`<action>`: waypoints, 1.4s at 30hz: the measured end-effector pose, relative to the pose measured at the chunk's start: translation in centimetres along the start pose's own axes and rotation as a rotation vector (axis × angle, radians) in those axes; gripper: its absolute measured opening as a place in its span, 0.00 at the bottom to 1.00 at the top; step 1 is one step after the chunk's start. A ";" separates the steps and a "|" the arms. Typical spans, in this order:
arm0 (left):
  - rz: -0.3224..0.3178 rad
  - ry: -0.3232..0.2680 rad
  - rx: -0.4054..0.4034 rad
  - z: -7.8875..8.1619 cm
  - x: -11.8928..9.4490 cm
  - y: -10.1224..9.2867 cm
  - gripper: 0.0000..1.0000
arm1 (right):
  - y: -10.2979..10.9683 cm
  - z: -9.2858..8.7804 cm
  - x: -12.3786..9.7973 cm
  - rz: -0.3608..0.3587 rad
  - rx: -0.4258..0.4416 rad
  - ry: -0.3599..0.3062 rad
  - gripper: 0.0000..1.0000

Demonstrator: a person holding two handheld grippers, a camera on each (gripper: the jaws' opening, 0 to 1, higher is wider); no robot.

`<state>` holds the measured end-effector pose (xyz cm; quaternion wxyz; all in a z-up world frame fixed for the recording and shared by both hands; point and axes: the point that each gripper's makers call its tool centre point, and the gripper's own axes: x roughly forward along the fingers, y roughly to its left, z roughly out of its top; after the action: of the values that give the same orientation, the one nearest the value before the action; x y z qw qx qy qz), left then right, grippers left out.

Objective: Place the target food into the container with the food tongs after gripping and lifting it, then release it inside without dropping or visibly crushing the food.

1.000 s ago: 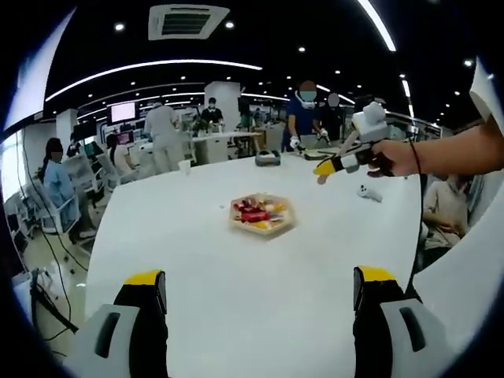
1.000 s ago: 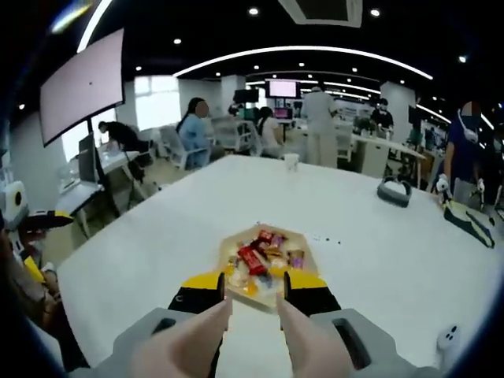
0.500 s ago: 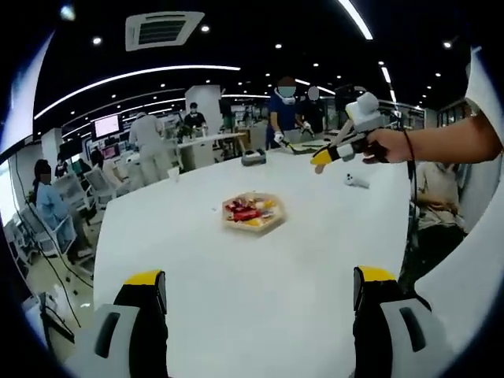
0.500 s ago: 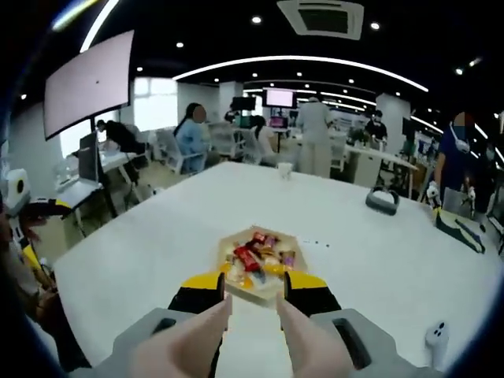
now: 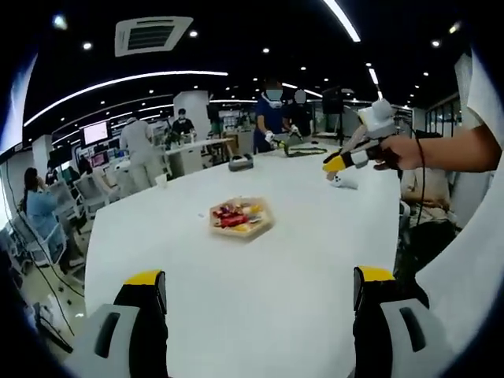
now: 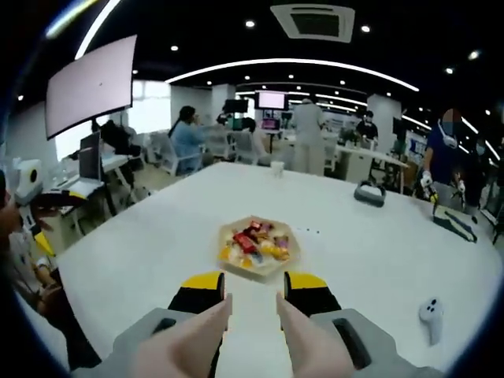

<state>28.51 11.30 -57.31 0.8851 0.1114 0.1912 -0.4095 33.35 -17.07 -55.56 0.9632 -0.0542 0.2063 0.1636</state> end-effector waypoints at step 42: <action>-0.545 -0.251 -0.151 14.5 10.5 -15.4 0.79 | 4.0 4.2 -8.7 0.719 0.275 -0.393 0.29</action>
<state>26.49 -10.86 -49.41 0.7651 -0.0615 0.1332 -0.6269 26.10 -15.11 -48.24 0.8640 0.1824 0.0444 0.4671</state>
